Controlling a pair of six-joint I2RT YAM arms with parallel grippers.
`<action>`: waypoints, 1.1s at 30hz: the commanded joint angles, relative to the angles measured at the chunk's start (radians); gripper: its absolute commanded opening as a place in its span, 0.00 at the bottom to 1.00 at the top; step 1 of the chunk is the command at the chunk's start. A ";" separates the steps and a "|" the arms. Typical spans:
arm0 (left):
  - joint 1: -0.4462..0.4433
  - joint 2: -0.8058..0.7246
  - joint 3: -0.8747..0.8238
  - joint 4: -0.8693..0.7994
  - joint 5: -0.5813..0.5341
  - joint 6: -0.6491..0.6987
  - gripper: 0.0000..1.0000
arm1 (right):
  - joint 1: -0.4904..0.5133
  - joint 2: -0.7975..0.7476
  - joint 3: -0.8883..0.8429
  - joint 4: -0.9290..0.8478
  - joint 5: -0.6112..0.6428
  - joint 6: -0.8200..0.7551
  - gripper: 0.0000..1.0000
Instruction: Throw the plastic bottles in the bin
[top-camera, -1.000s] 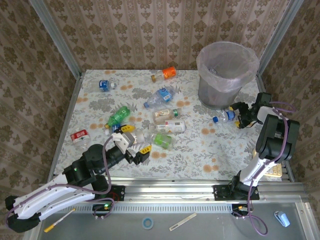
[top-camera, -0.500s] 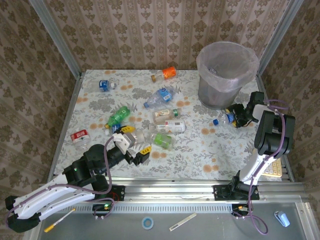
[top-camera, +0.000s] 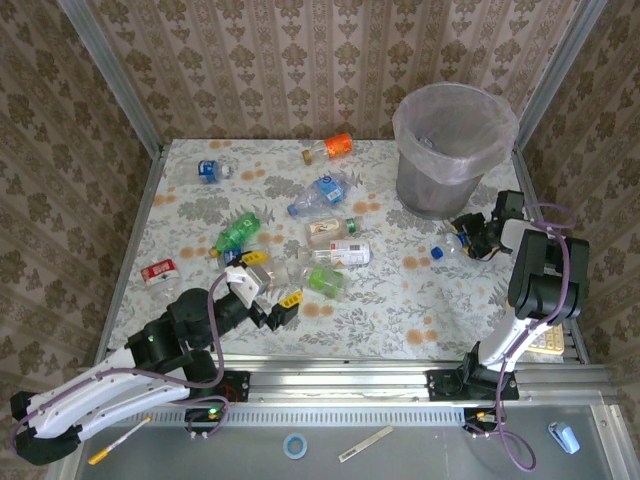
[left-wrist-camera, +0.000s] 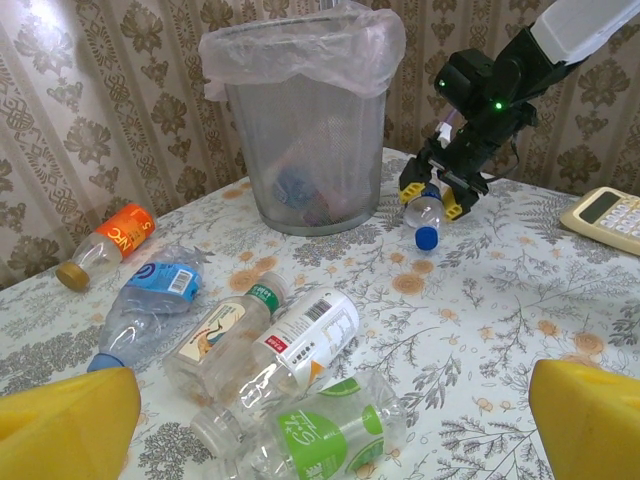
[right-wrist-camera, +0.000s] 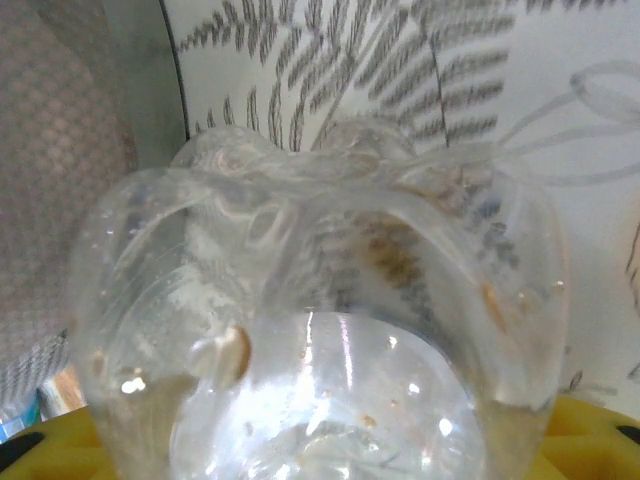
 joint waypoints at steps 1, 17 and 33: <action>-0.010 -0.007 0.025 0.003 -0.014 -0.009 1.00 | 0.024 -0.042 -0.064 -0.050 0.009 -0.001 0.55; -0.011 -0.006 0.009 0.018 -0.014 -0.018 1.00 | 0.033 -0.332 -0.168 -0.091 -0.019 0.006 0.47; -0.010 -0.007 0.001 0.026 -0.010 -0.017 1.00 | 0.076 -0.657 -0.151 -0.205 -0.102 0.006 0.46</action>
